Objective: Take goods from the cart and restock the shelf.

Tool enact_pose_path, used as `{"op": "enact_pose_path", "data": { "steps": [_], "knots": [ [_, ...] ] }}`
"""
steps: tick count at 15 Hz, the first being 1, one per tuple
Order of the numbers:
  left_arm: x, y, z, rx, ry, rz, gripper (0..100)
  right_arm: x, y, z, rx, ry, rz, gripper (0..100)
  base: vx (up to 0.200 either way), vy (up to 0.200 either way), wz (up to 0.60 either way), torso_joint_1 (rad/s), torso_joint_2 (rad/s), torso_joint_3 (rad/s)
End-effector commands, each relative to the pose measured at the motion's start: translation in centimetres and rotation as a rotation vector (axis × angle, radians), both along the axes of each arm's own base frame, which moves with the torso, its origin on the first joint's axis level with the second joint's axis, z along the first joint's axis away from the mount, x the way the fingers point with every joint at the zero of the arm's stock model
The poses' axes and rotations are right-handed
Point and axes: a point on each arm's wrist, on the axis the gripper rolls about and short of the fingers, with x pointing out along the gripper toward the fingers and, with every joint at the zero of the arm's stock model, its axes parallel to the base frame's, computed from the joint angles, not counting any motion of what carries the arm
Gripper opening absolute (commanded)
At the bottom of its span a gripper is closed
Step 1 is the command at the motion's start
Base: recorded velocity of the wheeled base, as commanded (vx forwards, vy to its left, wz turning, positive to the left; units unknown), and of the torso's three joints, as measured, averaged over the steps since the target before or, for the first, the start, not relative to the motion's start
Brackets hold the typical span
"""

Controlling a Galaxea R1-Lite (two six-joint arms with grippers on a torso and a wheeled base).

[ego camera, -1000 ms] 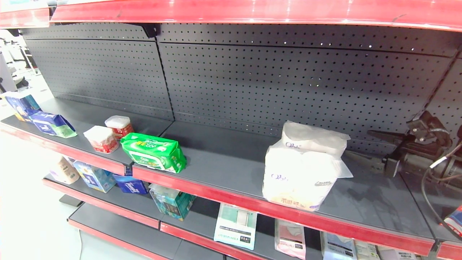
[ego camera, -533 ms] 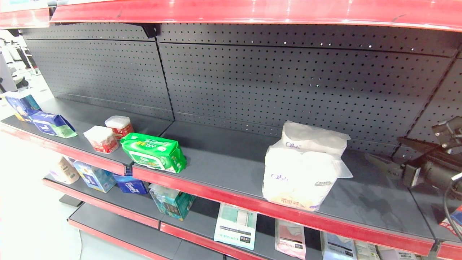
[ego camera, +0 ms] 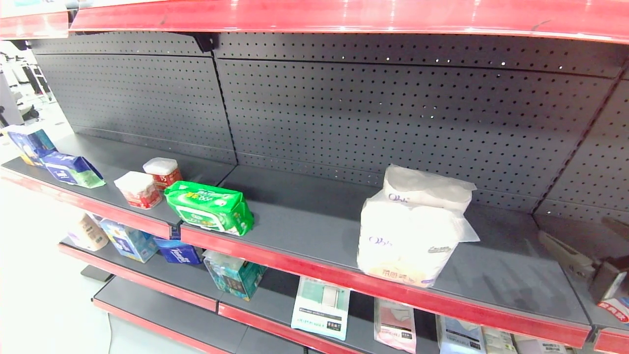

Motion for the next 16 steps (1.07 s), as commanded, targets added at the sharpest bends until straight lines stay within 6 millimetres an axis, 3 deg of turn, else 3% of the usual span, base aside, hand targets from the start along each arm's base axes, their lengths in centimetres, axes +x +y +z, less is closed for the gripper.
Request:
{"op": "enact_pose_path", "data": {
  "steps": [1,6,9,10,14,16],
  "knots": [
    [0.0,0.0,0.0,0.0,0.0,0.001,100,-4.6,0.5,-0.2,-0.003,-0.106,0.005,100,0.0,0.0,0.0,0.0,0.0,0.0],
    [0.0,0.0,0.0,0.0,0.0,0.001,100,-7.8,0.6,0.6,-0.025,-0.208,-0.021,100,0.0,0.0,0.0,0.0,0.0,0.0],
    [0.0,0.0,0.0,0.0,0.0,0.001,100,-9.7,0.4,-1.0,0.011,-0.137,-0.156,100,0.0,0.0,0.0,0.0,0.0,0.0],
    [0.0,0.0,0.0,0.0,0.0,0.001,100,-10.1,0.4,-1.2,0.012,-0.132,-0.153,100,0.0,0.0,0.0,0.0,0.0,0.0],
    [0.0,0.0,0.0,0.0,0.0,0.001,100,-14.1,0.9,-5.3,0.018,-0.101,-0.132,100,0.0,0.0,0.0,0.0,0.0,0.0],
    [0.0,0.0,0.0,0.0,0.0,0.001,100,-14.2,1.0,-5.9,0.045,-0.072,-0.128,100,0.0,0.0,0.0,0.0,0.0,0.0]
  ]
}}
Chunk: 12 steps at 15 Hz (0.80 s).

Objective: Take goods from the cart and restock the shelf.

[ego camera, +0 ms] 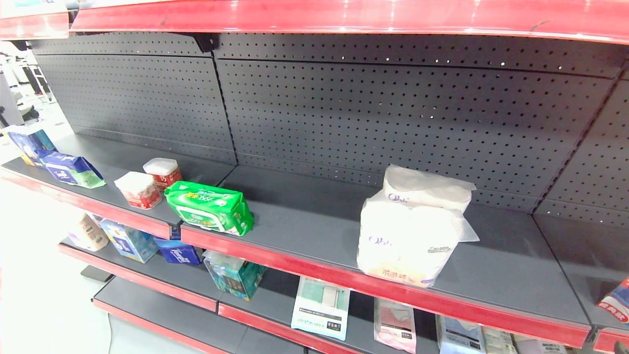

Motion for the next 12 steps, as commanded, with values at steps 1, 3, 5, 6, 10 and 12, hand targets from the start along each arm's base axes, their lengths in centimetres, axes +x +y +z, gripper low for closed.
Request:
{"op": "enact_pose_path", "data": {
  "steps": [1,3,5,6,10,12],
  "knots": [
    [0.0,0.0,0.0,0.0,0.0,0.001,100,-1.1,0.2,-0.9,0.017,-0.047,0.011,100,0.0,0.0,0.0,0.0,0.0,0.0],
    [0.0,0.0,0.0,0.0,0.0,0.001,100,-1.1,0.2,-1.1,0.045,-0.009,0.139,100,0.0,0.0,0.0,0.0,0.0,0.0],
    [0.0,0.0,0.0,0.001,0.0,-0.001,100,-1.4,0.1,-1.5,0.05,-0.013,0.126,100,0.0,0.0,0.0,0.0,0.0,0.0],
    [0.0,0.0,0.0,0.003,0.003,-0.003,100,-1.4,0.0,-1.5,0.059,-0.017,0.078,100,0.0,0.0,0.0,0.0,0.0,0.0],
    [0.0,0.0,0.0,0.0,0.0,-0.003,100,-1.3,-0.1,-2.2,0.142,0.001,0.018,100,0.0,0.0,0.0,0.0,0.0,0.0],
    [0.0,0.0,0.0,0.001,0.0,-0.004,100,-1.9,-0.1,-2.4,0.09,-0.055,0.105,100,0.0,0.0,0.0,0.0,0.0,0.0]
  ]
}}
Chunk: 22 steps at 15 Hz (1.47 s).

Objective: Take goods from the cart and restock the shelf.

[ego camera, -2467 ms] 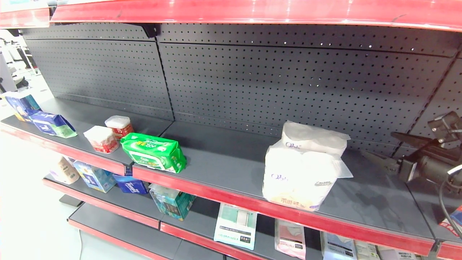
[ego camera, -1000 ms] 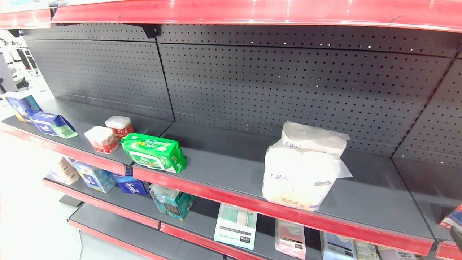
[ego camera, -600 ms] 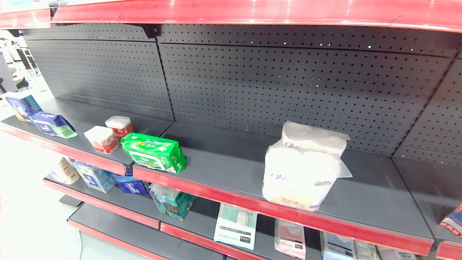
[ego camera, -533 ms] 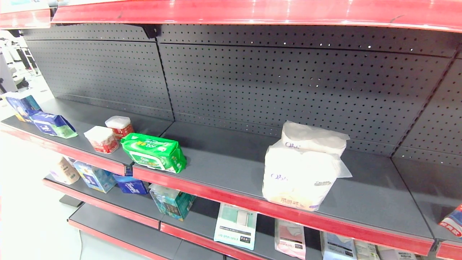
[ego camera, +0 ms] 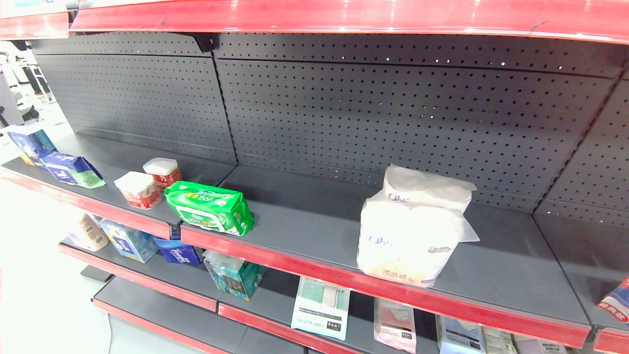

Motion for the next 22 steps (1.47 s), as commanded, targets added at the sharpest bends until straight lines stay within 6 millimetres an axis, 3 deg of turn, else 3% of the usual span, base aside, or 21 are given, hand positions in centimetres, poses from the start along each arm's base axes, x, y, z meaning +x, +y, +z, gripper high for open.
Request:
{"op": "enact_pose_path", "data": {
  "steps": [1,10,22],
  "knots": [
    [0.0,0.0,0.0,-0.001,0.0,0.001,100,-0.27,-0.03,-0.23,0.026,-0.031,0.012,100,0.0,0.0,0.0,0.0,0.0,0.0],
    [0.0,0.0,0.0,-0.002,0.0,0.001,100,-0.28,-0.07,-0.23,0.041,-0.033,-0.006,100,0.0,0.0,0.0,0.0,0.0,0.0],
    [0.0,0.0,0.0,-0.002,0.0,0.0,100,-0.28,-0.08,-0.23,0.04,-0.033,-0.005,100,0.0,0.0,-0.6,0.003,0.0,0.003]
  ]
}}
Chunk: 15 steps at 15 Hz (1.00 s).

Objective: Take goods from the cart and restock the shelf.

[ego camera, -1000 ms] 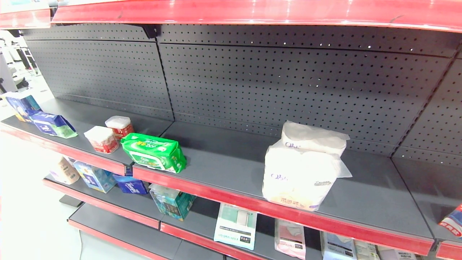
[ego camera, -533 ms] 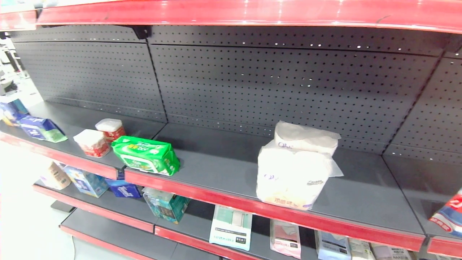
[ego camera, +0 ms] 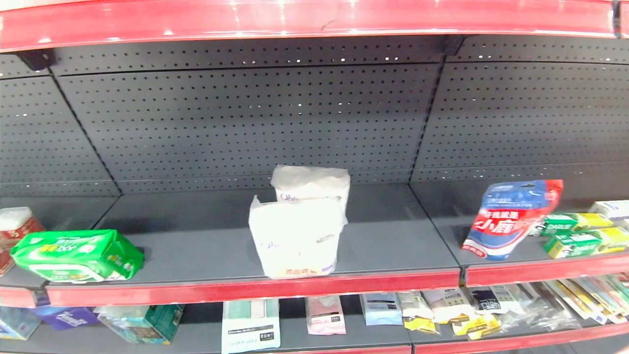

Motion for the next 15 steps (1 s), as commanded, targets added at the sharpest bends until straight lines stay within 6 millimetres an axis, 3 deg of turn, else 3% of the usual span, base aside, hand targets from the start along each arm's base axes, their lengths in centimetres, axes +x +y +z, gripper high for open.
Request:
{"op": "enact_pose_path", "data": {
  "steps": [1,9,10,12,15],
  "knots": [
    [0.0,0.0,0.0,0.0,-0.001,0.0,100,0.0,0.0,0.0,0.0,-0.001,0.001,100,0.0,0.0,0.0,0.0,0.0,0.0],
    [0.1,0.0,0.7,0.034,0.008,-0.007,100,0.0,0.0,0.0,-0.003,-0.001,0.001,100,0.0,0.0,0.0,0.0,0.0,0.0],
    [0.8,0.1,6.8,-0.046,0.007,0.041,100,0.0,0.0,0.0,-0.003,-0.001,0.001,100,0.0,0.0,0.0,0.0,0.0,0.0],
    [4.5,0.2,11.8,-0.191,0.094,0.096,100,0.0,0.0,0.0,-0.003,0.001,-0.001,100,0.0,0.0,0.0,0.0,0.0,0.0],
    [10.4,1.1,12.0,-0.126,0.286,0.317,100,0.0,0.0,0.0,-0.003,0.001,0.001,100,0.0,0.0,0.0,0.0,0.0,0.0]
  ]
}}
